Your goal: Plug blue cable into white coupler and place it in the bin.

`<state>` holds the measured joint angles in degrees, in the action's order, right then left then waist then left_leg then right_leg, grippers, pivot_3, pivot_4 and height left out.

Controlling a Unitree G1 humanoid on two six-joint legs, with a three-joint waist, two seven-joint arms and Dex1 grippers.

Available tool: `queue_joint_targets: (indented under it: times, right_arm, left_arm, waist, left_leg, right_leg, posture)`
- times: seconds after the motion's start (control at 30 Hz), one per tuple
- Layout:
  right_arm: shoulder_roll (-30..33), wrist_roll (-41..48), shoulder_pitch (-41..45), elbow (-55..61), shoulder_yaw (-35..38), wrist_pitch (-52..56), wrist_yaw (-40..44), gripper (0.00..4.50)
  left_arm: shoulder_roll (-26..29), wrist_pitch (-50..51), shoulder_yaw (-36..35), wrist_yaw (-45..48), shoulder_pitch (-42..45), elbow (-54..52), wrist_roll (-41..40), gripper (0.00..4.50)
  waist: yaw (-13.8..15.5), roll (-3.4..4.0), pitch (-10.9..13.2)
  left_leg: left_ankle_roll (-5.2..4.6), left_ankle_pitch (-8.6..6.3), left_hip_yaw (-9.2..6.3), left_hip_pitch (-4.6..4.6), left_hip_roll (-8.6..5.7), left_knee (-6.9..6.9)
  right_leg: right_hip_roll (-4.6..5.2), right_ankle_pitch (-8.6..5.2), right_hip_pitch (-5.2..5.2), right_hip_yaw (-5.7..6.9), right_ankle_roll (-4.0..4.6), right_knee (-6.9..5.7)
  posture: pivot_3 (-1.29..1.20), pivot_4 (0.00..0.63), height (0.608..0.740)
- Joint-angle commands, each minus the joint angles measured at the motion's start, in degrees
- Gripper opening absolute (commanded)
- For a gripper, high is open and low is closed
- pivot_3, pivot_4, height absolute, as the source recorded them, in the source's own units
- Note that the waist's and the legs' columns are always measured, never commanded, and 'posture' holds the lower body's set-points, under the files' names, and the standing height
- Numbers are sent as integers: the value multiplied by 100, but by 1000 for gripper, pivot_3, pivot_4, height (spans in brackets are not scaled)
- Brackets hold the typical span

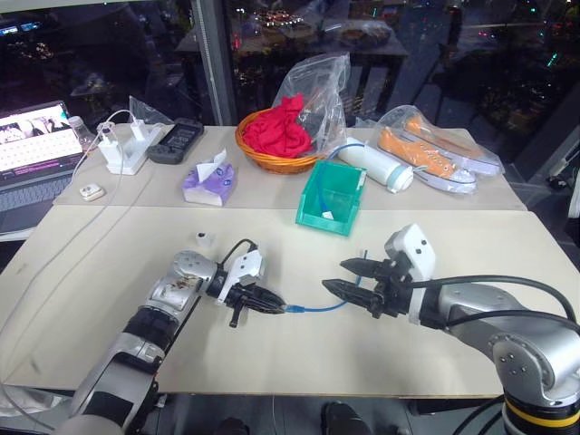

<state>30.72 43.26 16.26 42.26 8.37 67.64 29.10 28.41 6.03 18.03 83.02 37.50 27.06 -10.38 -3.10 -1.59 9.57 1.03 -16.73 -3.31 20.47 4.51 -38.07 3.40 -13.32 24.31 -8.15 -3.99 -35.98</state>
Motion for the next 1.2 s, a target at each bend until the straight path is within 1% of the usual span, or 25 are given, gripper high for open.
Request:
queue_joint_targets:
  times: [0.03,0.1,0.17,0.23,0.3,0.33,0.37,0.43,0.53,0.63,0.77,1.0,1.2]
  right_arm:
    - [-229,1147,-651,394,771,294,-173,3178]
    - [-375,2077,-1152,484,1016,339,-341,3178]
    - [-518,2871,-1568,472,1045,256,-771,3178]
    - [-663,3478,-1775,346,898,71,-1514,3178]
    - [-1015,3931,-1826,-35,558,-119,-2677,3178]
    - [-1315,4198,-1805,-279,443,-402,-3323,3178]
    - [-1491,4433,-1784,-433,362,-633,-3793,3178]
    - [-1785,4849,-1705,-610,308,-1154,-4525,3178]
    - [-1966,5304,-1656,-662,212,-1708,-5177,3178]
    - [-1899,5291,-1611,-703,69,-1978,-5554,3178]
    - [-1797,5185,-1462,-592,-275,-2157,-5731,3178]
    - [-1586,5147,-1354,-677,-548,-2436,-5857,3178]
    - [-1533,5095,-1342,-700,-594,-2689,-5864,3178]
  left_arm:
    - [-152,136,-520,-498,-101,-612,-336,90]
    - [-198,331,-712,-708,-219,-1038,-508,90]
    - [-238,540,-852,-929,-386,-1481,-650,90]
    - [-256,720,-924,-1100,-553,-1870,-748,90]
    - [-306,915,-986,-1337,-705,-2255,-841,90]
    - [-341,957,-992,-1458,-778,-2410,-848,90]
    - [-362,990,-992,-1545,-829,-2518,-850,90]
    - [-396,1062,-966,-1682,-916,-2681,-855,90]
    - [-416,1166,-922,-1809,-998,-2855,-876,90]
    - [-433,1265,-910,-1898,-1037,-3019,-928,90]
    - [-463,1283,-808,-1930,-1053,-3122,-912,90]
    - [-498,1322,-646,-1894,-961,-3275,-922,90]
    - [-433,1214,-549,-1814,-976,-3239,-836,90]
  waist:
    - [42,0,0]
    - [72,0,0]
    - [80,0,0]
    - [59,0,0]
    - [20,0,0]
    - [13,0,0]
    - [5,0,0]
    - [-20,1,1]
    - [-33,2,0]
    - [-52,2,0]
    - [-53,3,0]
    - [-71,3,0]
    - [-73,3,0]
  left_leg:
    - [0,0,0,3,0,0]
    - [-3,-2,-3,6,0,0]
    - [-5,-3,-4,6,0,0]
    - [-7,-4,-4,3,1,1]
    - [-5,-3,-2,-5,1,1]
    - [-3,-2,-1,-15,1,1]
    - [-3,-2,-4,-18,2,1]
    - [-4,-2,-6,-20,2,5]
    - [-1,-1,-6,-15,0,5]
    - [-2,-1,-7,-15,1,6]
    - [-2,-1,-8,-8,0,6]
    - [-2,-1,-8,-11,0,8]
    - [-2,-2,-9,-11,0,8]
  right_leg:
    - [0,0,1,1,0,3]
    - [0,0,1,2,0,4]
    - [1,0,2,2,0,4]
    - [2,0,-2,2,0,2]
    - [2,0,-4,0,-1,-2]
    - [-1,0,-10,-2,0,-6]
    - [-3,-3,-15,-2,4,-15]
    - [-5,-4,-11,-2,5,-17]
    - [-3,-4,-10,-3,3,-12]
    - [-3,-11,-10,-3,-1,-10]
    - [-2,-13,-6,-2,0,-6]
    - [-3,-15,-7,-3,2,-7]
    - [-3,-15,-7,-3,2,-7]
  posture:
    - [0,150,723]
    - [0,150,723]
    - [0,150,723]
    - [0,150,723]
    - [0,150,723]
    - [0,150,723]
    - [0,150,723]
    - [0,150,723]
    - [0,150,723]
    - [0,150,723]
    - [0,150,723]
    - [0,150,723]
    - [0,150,723]
